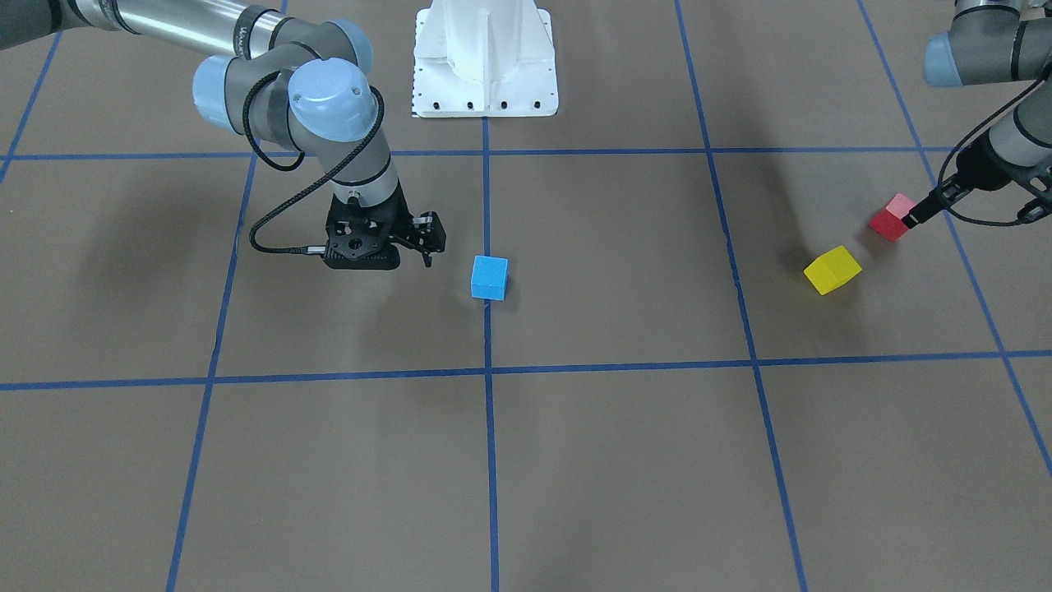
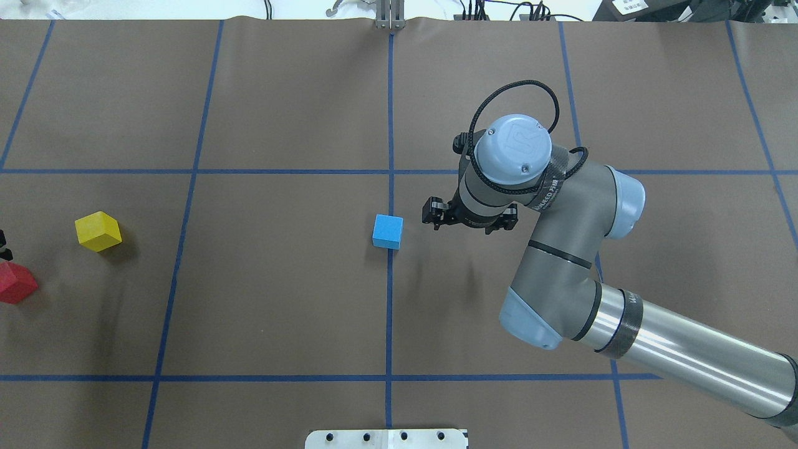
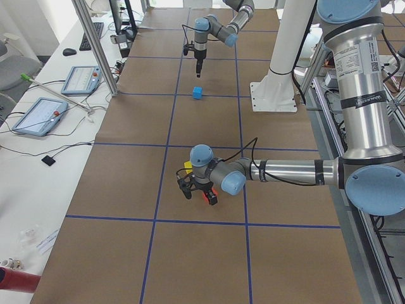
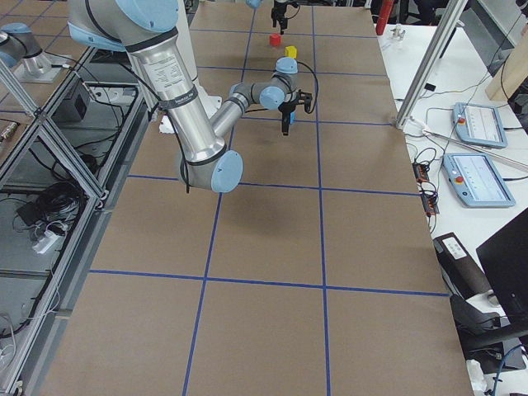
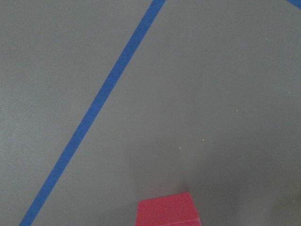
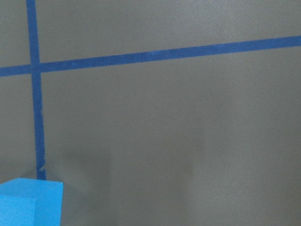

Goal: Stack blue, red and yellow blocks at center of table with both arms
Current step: 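Raise the right gripper off the blue cube while the left reaches the red cube, then grasp the red cube with the left gripper and carry it toward the blue cube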

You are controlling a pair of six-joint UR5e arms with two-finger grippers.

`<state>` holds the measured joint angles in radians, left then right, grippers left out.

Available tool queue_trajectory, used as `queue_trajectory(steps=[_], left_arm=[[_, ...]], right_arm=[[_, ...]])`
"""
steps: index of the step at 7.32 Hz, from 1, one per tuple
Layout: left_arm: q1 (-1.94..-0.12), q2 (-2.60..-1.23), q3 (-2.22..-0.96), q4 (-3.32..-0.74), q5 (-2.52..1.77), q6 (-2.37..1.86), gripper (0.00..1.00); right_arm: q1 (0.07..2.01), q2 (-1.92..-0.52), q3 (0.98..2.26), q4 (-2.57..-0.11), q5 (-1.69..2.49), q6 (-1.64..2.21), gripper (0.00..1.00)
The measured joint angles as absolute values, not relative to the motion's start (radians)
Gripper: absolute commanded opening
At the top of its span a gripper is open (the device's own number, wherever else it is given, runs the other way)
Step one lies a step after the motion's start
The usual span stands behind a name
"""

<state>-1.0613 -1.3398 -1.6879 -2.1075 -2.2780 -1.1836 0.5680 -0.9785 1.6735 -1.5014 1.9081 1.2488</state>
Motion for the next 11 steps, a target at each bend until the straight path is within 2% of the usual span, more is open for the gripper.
queue_trajectory(steps=[6,7,8,9,11], left_arm=[[-1.019,-1.340,-1.627,-2.193,-2.282,-1.199,0.99],[-1.011,-1.342,-1.627,-2.198,-2.284,-1.204,0.93],[-1.004,-1.343,-1.626,-2.201,-2.286,-1.206,0.54],[-0.994,-1.344,-1.626,-2.205,-2.288,-1.206,0.01],[-0.986,-1.351,-1.628,-2.205,-2.297,-1.201,0.00]], right_arm=[[0.568,-0.977,1.678,-1.505,1.905,1.249,1.00],[0.569,-0.978,1.681,-1.506,1.905,1.249,1.00],[0.571,-0.981,1.684,-1.506,1.906,1.249,1.00],[0.575,-0.987,1.690,-1.506,1.908,1.249,1.00],[0.585,-1.002,1.708,-1.507,1.913,1.248,1.00]])
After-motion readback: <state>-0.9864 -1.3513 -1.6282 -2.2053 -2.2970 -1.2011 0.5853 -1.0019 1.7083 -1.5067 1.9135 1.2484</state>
